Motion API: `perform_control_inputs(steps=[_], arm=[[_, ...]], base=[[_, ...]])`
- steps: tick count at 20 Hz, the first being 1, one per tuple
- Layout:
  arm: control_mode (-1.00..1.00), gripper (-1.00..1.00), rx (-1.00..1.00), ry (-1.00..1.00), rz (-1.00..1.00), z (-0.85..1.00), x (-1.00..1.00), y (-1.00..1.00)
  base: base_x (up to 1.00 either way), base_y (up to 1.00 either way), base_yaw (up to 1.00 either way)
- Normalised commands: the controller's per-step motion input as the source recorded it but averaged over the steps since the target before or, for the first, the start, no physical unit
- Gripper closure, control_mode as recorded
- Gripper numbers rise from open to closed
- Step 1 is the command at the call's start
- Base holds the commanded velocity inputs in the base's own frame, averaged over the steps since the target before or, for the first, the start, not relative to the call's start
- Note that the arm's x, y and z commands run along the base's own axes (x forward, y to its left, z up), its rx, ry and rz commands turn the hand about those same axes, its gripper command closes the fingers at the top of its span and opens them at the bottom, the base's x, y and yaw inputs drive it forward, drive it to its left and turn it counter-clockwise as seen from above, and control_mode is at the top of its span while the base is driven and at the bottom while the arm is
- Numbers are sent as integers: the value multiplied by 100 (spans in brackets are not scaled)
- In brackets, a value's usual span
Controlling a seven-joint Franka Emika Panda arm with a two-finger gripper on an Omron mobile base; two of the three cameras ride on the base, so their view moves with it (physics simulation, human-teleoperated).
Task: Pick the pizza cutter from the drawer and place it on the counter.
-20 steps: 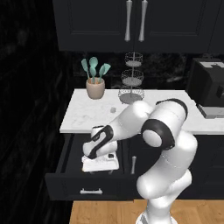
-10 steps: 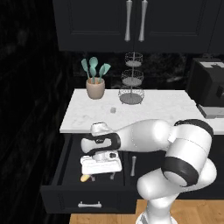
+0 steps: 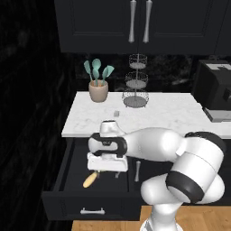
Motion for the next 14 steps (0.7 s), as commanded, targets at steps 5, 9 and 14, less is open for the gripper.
perform_control_inputs(steps=[5,9,14], arm=[[-100,-100,-8,6,-10,0,95,2],[-100,-100,-11,2,-5,-11,49,19],[-100,-100,-14,-1,-1,-30,15,31]], base=[[0,0,0],[0,0,0],[0,0,0]])
